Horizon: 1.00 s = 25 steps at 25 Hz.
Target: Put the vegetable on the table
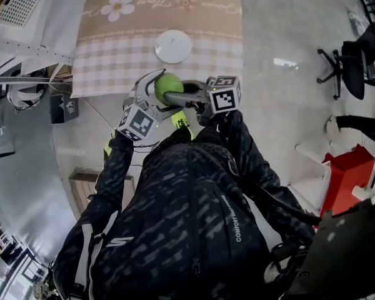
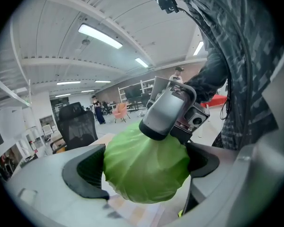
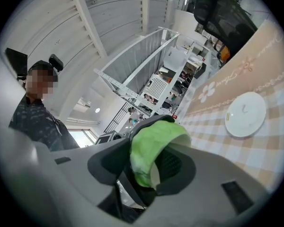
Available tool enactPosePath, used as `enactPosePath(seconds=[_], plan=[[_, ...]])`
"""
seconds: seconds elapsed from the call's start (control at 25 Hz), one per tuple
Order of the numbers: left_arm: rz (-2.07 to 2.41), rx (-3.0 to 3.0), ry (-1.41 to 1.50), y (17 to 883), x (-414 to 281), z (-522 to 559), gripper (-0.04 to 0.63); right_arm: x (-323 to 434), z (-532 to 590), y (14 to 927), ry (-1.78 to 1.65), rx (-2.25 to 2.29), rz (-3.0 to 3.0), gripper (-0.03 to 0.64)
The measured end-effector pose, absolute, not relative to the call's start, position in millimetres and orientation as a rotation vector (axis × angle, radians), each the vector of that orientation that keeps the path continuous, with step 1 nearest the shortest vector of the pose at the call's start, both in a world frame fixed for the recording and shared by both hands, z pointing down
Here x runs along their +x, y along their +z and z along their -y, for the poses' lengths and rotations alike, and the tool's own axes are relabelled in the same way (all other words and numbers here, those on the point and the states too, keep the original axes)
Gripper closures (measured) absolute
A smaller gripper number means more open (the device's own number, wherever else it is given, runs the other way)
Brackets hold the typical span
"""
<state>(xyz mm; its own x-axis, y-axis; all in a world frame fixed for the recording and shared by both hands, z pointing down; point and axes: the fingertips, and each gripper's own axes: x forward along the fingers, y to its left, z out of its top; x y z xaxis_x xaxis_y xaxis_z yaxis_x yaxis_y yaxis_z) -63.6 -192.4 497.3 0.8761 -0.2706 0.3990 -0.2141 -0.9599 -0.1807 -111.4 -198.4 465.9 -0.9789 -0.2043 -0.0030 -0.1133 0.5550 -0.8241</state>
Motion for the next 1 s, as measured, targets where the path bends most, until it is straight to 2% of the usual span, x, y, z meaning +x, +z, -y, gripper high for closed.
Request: enactPosePath(seconds=[0.4,0.56,1.0], plan=[[-0.370,-2.870,-0.700,505,-61,201,0.097,-106,205,475,-1.466,-0.266,-2.701,0.449],[-0.419,-2.891,-0.685,507,-66,210,0.097,-98,214,483,-1.474,-0.282,-2.698,0.420],[-0.479,-2.903,-0.782,535,-63,253,0.097,-86,255,505,-1.485,-0.413,-2.749,0.419]])
